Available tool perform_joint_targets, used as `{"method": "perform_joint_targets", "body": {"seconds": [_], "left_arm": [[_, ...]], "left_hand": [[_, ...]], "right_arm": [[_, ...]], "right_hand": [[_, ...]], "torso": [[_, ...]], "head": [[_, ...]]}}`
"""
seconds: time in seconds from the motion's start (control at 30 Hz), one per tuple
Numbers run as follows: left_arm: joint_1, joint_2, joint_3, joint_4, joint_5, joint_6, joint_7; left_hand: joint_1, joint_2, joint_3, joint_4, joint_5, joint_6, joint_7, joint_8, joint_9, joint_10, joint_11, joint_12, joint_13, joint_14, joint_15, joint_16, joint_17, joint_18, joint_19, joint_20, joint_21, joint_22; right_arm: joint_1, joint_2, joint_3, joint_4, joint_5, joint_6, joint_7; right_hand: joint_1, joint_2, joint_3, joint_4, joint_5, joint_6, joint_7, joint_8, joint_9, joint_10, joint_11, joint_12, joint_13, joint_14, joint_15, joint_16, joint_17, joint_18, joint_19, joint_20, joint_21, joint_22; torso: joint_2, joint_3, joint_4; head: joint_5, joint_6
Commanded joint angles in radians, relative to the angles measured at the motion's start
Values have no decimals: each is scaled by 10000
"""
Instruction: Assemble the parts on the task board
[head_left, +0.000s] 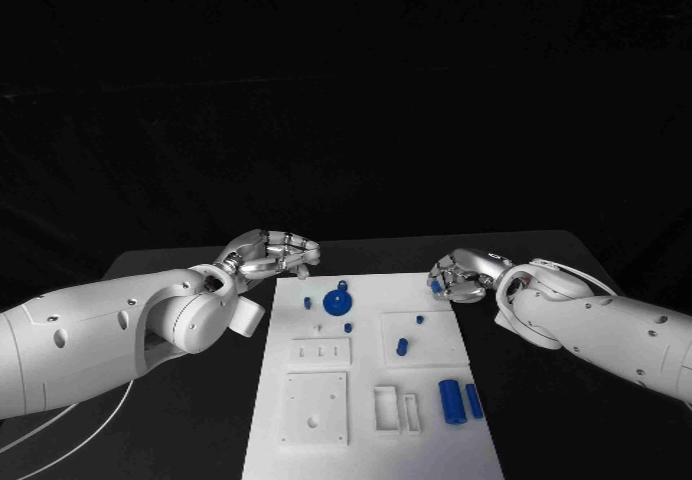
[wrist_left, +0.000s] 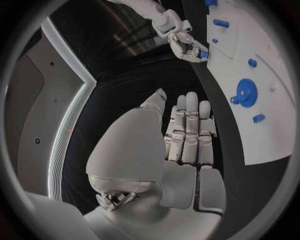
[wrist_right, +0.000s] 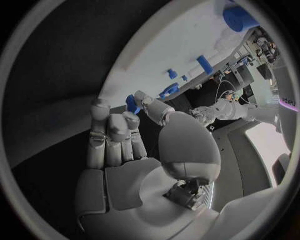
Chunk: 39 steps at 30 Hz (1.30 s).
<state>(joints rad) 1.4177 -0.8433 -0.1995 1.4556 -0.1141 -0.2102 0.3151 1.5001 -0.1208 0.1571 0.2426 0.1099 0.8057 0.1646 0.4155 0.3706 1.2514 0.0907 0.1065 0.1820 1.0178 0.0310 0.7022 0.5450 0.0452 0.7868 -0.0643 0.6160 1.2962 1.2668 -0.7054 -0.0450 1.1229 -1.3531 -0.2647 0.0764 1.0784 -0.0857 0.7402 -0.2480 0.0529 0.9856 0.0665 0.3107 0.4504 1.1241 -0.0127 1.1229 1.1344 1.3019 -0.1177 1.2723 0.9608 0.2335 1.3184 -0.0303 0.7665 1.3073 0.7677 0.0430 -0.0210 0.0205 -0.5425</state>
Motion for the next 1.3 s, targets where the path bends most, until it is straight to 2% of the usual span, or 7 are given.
{"method": "perform_joint_targets", "body": {"seconds": [0.03, 0.3, 0.5, 0.67, 0.93, 1.1, 1.3], "left_arm": [[20, 90, 9, 64, -393, 289, -559], [24, 223, 11, 172, -394, 168, -1552], [26, 472, 12, 179, -375, -86, -2269], [25, 853, 7, 15, -375, -341, -2843], [24, 1403, -15, -208, -580, -966, -3424], [24, 1599, -16, -249, -726, -1323, -3734], [24, 1736, -16, -302, -765, -1405, -3913]], "left_hand": [[-154, -10, -63, 192, -99, 258, -79, 108, 16, 323, -141, 147, 119, 175, -75, 133, 38, 145, 148, -79, 138, 25], [-743, -12, -338, 471, -537, 724, -253, 138, -21, 988, -455, 415, 487, 697, -372, 508, 141, 202, 622, -343, 519, 66], [-1775, -207, -446, 503, -609, 677, -214, 2, -91, 974, -441, 351, 606, 670, -392, 558, 140, 172, 656, -405, 576, 18], [-2441, -675, 239, 493, -602, 456, -94, -186, -180, 475, -210, 7, 619, 262, -217, 340, 12, 131, 330, -271, 426, -103], [-2960, -1165, 1110, 485, -604, 397, -62, -232, -189, -135, 76, -351, 628, -264, 49, 120, -103, 99, -178, -16, 306, -132], [-3538, -1285, 1685, 493, -602, 323, -31, -264, -184, -663, 282, -424, 602, -1091, 425, -151, -190, 4, -958, 344, 27, -148], [-3489, -1335, 2032, 436, -601, 307, -27, -243, -148, -789, 312, -357, 656, -1257, 517, -50, -125, 64, -1166, 458, 75, -49]], "right_arm": [[190, -23, 10, 310, -914, -308, -939], [497, -40, 11, 1356, -1477, -415, -1932], [541, 136, 14, 1988, -1888, -496, -2463], [541, 431, 14, 2409, -2239, -522, -2861], [513, 858, 14, 2716, -2781, -766, -3234], [482, 1009, 15, 2865, -2827, -863, -3407], [441, 1072, 16, 3040, -2871, -910, -3525]], "right_hand": [[3, -70, 87, -3, -39, 440, 266, 183, 169, 29, -62, 23, -14, 0, -87, -31, 18, 283, 87, -25, 67, 166], [8, -175, 261, 59, -39, 476, 251, 202, 177, 83, -76, 5, -35, 22, -99, -28, 28, 283, 138, -12, 67, 148], [26, -268, 388, 93, -39, 494, 244, 211, 180, 111, -83, -7, -46, 35, -104, -32, 31, 283, 161, -5, 66, 142], [35, -341, 488, 135, -39, 510, 240, 218, 183, 134, -86, -18, -55, 48, -104, -37, 30, 283, 181, 9, 66, 139], [53, -424, 616, 195, -40, 529, 234, 226, 185, 165, -91, -32, -65, 65, -108, -46, 26, 283, 207, 22, 68, 135], [92, -494, 715, 213, -25, 541, 231, 228, 182, 184, -95, -42, -71, 77, -110, -53, 22, 283, 220, 29, 66, 133], [113, -533, 778, 225, 1, 556, 230, 227, 175, 197, -95, -50, -76, 86, -109, -59, 18, 283, 231, 37, 65, 131]], "torso": [[-42, -28, -24], [-173, -109, -78], [-321, -159, -114], [-466, -201, -126], [-553, -224, -99], [-554, -222, -94], [-534, -216, -100]], "head": [[-15, 65], [79, 140], [151, 210], [211, 169], [205, 169], [231, 160], [289, 174]]}}
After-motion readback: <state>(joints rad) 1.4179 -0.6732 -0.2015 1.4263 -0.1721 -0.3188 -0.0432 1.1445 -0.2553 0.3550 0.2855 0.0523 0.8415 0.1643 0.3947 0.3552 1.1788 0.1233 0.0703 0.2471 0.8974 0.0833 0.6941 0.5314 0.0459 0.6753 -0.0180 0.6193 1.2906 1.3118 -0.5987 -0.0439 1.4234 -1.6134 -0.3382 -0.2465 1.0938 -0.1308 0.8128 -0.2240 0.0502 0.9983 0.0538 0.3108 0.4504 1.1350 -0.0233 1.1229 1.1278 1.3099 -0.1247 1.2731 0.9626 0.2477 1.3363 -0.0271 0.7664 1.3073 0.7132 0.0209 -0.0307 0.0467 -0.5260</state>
